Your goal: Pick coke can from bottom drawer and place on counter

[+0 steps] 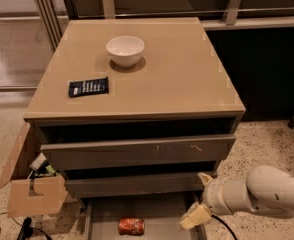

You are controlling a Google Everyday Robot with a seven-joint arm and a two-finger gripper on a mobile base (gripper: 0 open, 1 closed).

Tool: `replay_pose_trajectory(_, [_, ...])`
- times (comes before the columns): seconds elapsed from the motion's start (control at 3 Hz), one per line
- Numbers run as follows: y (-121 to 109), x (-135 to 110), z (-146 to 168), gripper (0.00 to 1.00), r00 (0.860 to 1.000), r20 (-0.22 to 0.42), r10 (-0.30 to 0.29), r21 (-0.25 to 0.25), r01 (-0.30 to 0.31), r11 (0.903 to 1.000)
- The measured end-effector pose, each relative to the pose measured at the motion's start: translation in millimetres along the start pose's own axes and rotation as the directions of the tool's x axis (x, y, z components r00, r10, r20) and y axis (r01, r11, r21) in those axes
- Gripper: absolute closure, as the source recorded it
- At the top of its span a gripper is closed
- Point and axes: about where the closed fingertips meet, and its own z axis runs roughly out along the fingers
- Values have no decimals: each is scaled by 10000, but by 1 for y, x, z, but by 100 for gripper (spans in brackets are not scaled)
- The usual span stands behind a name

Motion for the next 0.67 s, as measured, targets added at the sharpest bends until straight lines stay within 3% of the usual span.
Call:
replay_pose_trajectory(0.33, [3, -15, 19, 0, 9995, -92, -303, -383, 299, 9988])
replay_pose_trajectory(0.67, [8, -10, 39, 0, 9995, 186, -247, -734, 260, 9970])
